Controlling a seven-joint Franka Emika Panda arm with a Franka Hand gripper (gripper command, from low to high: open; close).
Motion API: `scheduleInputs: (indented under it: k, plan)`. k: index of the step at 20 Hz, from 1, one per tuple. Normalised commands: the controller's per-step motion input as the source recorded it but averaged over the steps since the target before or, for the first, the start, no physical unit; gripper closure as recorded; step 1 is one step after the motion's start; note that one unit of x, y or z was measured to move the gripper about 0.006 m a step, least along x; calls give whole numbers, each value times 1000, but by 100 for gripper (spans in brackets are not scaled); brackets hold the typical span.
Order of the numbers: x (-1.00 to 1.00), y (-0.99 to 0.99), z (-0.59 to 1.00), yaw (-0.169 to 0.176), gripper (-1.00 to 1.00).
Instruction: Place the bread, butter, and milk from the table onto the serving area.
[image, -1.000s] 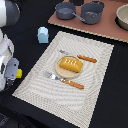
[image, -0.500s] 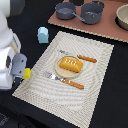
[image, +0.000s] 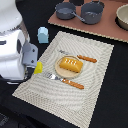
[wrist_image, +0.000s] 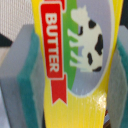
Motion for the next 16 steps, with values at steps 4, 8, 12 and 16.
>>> scheduleInputs:
  k: [4,8,12,16]
  plan:
    - [931,-191,147,-44,100]
    - [920,-231,100,-61,100]
    - [921,-226,101,-63,100]
    - [933,-171,31,-58,100]
